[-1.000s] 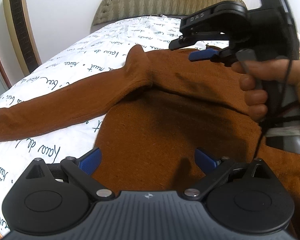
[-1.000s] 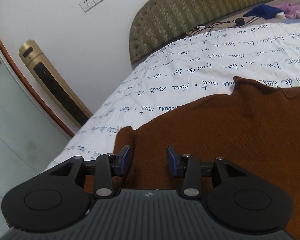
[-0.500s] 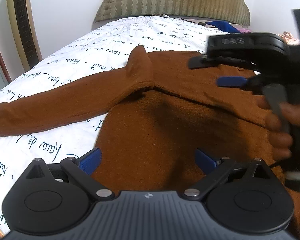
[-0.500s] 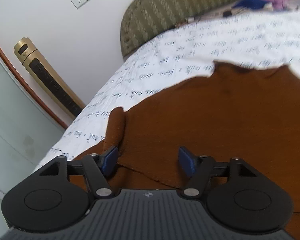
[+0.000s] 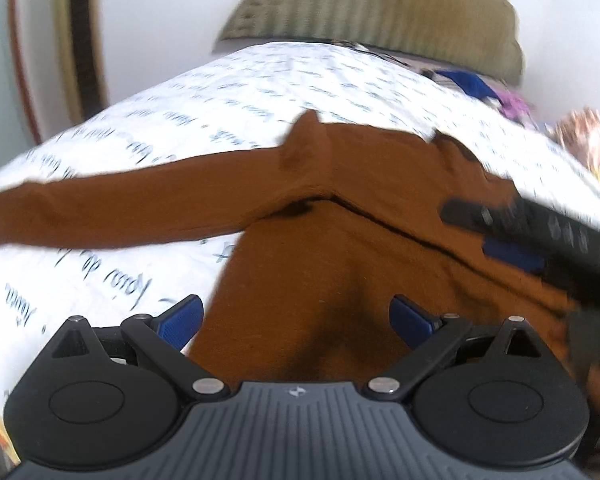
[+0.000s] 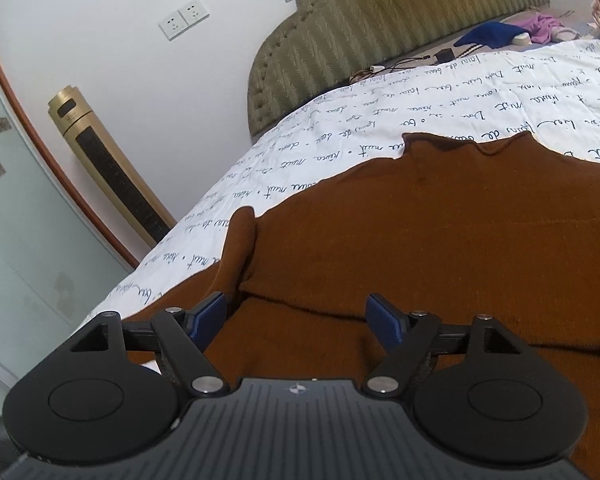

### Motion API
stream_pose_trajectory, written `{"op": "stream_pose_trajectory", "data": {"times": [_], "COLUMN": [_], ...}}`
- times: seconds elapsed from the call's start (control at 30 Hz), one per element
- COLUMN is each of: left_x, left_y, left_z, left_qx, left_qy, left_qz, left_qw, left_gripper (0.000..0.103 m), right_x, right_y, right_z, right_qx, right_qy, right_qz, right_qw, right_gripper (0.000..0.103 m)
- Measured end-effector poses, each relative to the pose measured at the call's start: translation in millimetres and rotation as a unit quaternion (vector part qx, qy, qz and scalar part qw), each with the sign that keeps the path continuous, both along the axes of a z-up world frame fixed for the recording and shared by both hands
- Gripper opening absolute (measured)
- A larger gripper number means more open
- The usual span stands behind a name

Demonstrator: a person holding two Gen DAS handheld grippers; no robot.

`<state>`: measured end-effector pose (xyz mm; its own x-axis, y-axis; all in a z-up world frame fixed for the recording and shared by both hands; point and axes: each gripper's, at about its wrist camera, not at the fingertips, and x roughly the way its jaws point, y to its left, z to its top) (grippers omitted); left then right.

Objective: Fold small clothes
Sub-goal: 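Lay the sleeve on the sweater body and open the right gripper, then grasp the cuff of the other sleeve with the left gripper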

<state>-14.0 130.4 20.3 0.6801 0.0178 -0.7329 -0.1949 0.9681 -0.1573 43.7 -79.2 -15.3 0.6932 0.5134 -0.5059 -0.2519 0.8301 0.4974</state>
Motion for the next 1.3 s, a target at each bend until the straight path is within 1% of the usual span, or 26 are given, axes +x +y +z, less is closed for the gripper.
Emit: {"op": "stream_pose_trajectory", "data": {"times": [0.1,0.2,0.33,0.63,0.7,0.73,0.8,0.83,0.9,0.97,1.0,1.03,1.07,1.13,1.2,1.23,1.27,1.3], "left_x": [-2.3,-2.1,-2.5,-4.4,-4.9,-6.6,-11.3,-14.3,-20.1,-22.8,-24.0,-24.7,-26.1,-28.8,-28.1,-28.1,-27.8,-27.4], "left_y": [16.2,26.2,32.5,37.9,45.3,53.8,75.1,88.6,119.4,147.6,161.4,171.3,182.2,201.0,216.8,223.8,228.7,233.8], "left_z": [2.5,3.6,3.1,-0.1,0.3,1.1,2.5,2.4,0.7,-4.0,-7.1,-9.8,-14.0,-24.8,-38.6,-47.5,-55.5,-64.4], "left_qx": [-0.017,-0.027,-0.037,-0.05,-0.073,-0.101,-0.164,-0.199,-0.271,-0.321,-0.335,-0.341,-0.349,-0.37,-0.389,-0.404,-0.418,-0.435], "left_qy": [-0.004,-0.003,-0.001,0.011,0.016,0.015,0.004,-0.003,-0.017,-0.029,-0.035,-0.039,-0.045,-0.058,-0.055,-0.049,-0.046,-0.044], "left_qz": [0.04,0.057,0.067,0.069,0.071,0.075,0.097,0.115,0.148,0.178,0.198,0.213,0.231,0.259,0.284,0.297,0.303,0.309], "left_qw": [0.9991,0.998,0.9971,0.9963,0.9947,0.9919,0.9817,0.9733,0.9511,0.9296,0.9204,0.9148,0.9073,0.8903,0.8746,0.8635,0.855,0.8448], "left_gripper": [0.1,0.1,0.1,0.1,0.1,0.1,0.1,0.1,0.1,0.1,0.1,0.1,0.1,0.1,0.1,0.1,0.099,0.099], "right_x": [-5.4,-8.3,-12.1,-18.2,-18.5,-18.9,-20.1,-20.4,-20.3,-20.4,-20.1,-20.0,-19.8,-19.9,-19.6,-19.0,-18.4,-18.1], "right_y": [1.7,2.1,2.2,2.3,2.4,2.2,1.6,1.2,1.0,-0.1,-0.5,-0.9,-1.2,-0.7,0.1,0.4,0.8,1.2], "right_z": [-1.5,-4.3,-7.8,-10.7,-11.0,-11.2,-12.4,-12.9,-14.3,-14.6,-14.4,-14.6,-14.7,-15.7,-17.5,-18.5,-19.3,-20.3], "right_qx": [0.003,0.008,0.01,0.012,0.012,0.013,0.014,0.014,0.013,0.015,0.016,0.017,0.018,0.017,0.017,0.017,0.016,0.016], "right_qy": [0.002,0.007,0.014,0.02,0.02,0.021,0.021,0.021,0.023,0.024,0.024,0.024,0.024,0.024,0.027,0.029,0.031,0.031], "right_qz": [0.004,0.005,0.005,0.008,0.008,0.008,0.008,0.008,0.008,0.005,0.005,0.004,0.005,0.005,0.006,0.007,0.007,0.007], "right_qw": [1.0,1.0,1.0,1.0,1.0,1.0,1.0,1.0,1.0,1.0,1.0,1.0,1.0,1.0,0.999,0.999,0.999,0.999], "right_gripper": [0.078,0.079,0.079,0.08,0.08,0.08,0.081,0.083,0.084,0.084,0.084,0.084,0.084,0.084,0.084,0.084,0.085,0.085]}}
